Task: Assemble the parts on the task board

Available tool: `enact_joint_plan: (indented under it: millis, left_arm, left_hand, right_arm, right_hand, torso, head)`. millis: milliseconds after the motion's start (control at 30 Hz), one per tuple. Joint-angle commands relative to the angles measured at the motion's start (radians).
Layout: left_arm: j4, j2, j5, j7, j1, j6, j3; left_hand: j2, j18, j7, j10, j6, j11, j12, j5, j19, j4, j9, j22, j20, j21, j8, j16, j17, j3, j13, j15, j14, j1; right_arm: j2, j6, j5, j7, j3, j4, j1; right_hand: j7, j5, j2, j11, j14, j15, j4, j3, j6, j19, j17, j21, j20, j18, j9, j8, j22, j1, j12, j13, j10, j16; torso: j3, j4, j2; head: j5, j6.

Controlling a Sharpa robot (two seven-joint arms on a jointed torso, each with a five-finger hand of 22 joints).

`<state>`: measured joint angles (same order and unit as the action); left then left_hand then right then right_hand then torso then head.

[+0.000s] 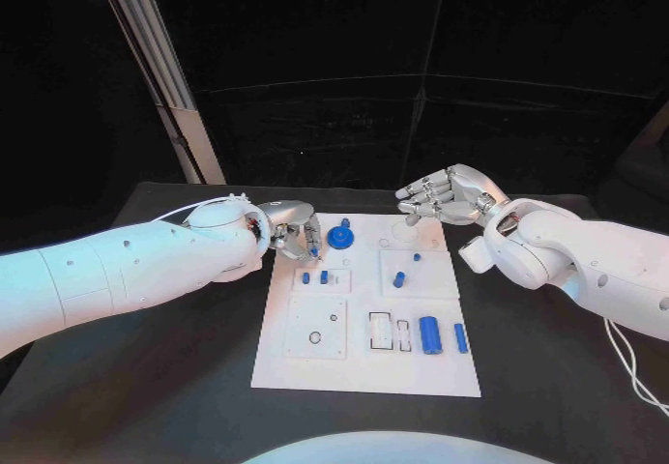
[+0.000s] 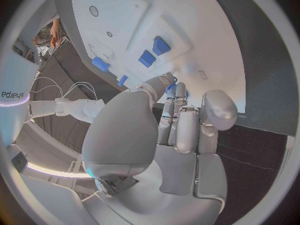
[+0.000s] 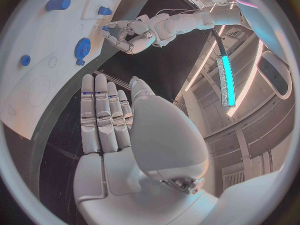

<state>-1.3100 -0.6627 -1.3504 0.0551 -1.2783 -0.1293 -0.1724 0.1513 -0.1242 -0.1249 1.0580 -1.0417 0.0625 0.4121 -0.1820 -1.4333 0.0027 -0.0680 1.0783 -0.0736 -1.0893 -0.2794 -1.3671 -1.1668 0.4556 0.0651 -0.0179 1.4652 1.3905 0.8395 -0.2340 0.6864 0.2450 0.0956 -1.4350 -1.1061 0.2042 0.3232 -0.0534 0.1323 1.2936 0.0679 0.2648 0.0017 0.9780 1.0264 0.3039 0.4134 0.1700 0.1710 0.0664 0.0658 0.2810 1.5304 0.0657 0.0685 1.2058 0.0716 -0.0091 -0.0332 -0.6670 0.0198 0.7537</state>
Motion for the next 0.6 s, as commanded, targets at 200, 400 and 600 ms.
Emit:
enact_joint_plan:
  millis: [200,400,600]
  left_arm:
    - [0.018,0.019,0.02,0.003,0.001,0.023,0.001]
    - [0.028,0.026,0.021,-0.001,0.002,0.015,0.0]
    - [0.03,0.03,0.021,-0.002,0.002,0.017,0.0]
  left_hand:
    - [-0.002,0.014,0.001,0.009,-0.007,-0.001,-0.006,0.005,-0.006,-0.004,0.0,0.001,-0.002,-0.006,0.006,-0.004,0.0,0.003,-0.001,-0.005,0.033,-0.011]
    - [-0.002,0.014,0.0,0.009,-0.008,-0.001,-0.007,0.005,-0.006,-0.005,0.0,0.001,-0.002,-0.007,0.007,-0.002,0.003,0.003,-0.001,-0.005,0.033,-0.011]
    - [-0.002,0.014,0.0,0.009,-0.008,-0.001,-0.007,0.005,-0.006,-0.005,0.0,0.001,-0.002,-0.007,0.007,-0.002,0.003,0.003,-0.001,-0.005,0.033,-0.011]
  right_arm:
    - [0.0,0.007,0.0,0.011,0.001,-0.002,-0.002]
    - [-0.001,0.007,0.0,0.012,0.001,-0.002,-0.002]
    - [-0.002,0.008,0.0,0.012,0.001,-0.001,-0.002]
  right_hand:
    - [0.001,0.005,0.012,0.0,-0.002,0.004,-0.004,0.001,-0.005,0.001,-0.001,-0.004,0.006,0.01,-0.001,-0.003,-0.002,-0.002,-0.001,-0.001,-0.005,-0.006]
    - [0.001,0.005,0.012,0.0,-0.002,0.004,-0.004,0.001,-0.005,0.001,-0.001,-0.004,0.006,0.01,-0.001,-0.003,-0.002,-0.002,-0.001,-0.001,-0.005,-0.006]
    - [0.001,0.005,0.012,0.0,-0.002,0.004,-0.004,0.001,-0.005,0.001,-0.001,-0.004,0.006,0.01,-0.001,-0.003,-0.002,-0.002,-0.001,-0.001,-0.005,-0.006]
  torso:
    - [-0.0006,-0.0003,0.0]
    - [-0.0005,-0.0003,0.0]
    - [-0.001,-0.0002,-0.001]
  head:
    - [-0.001,0.001]
    - [-0.001,0.0]
    - [-0.001,-0.001]
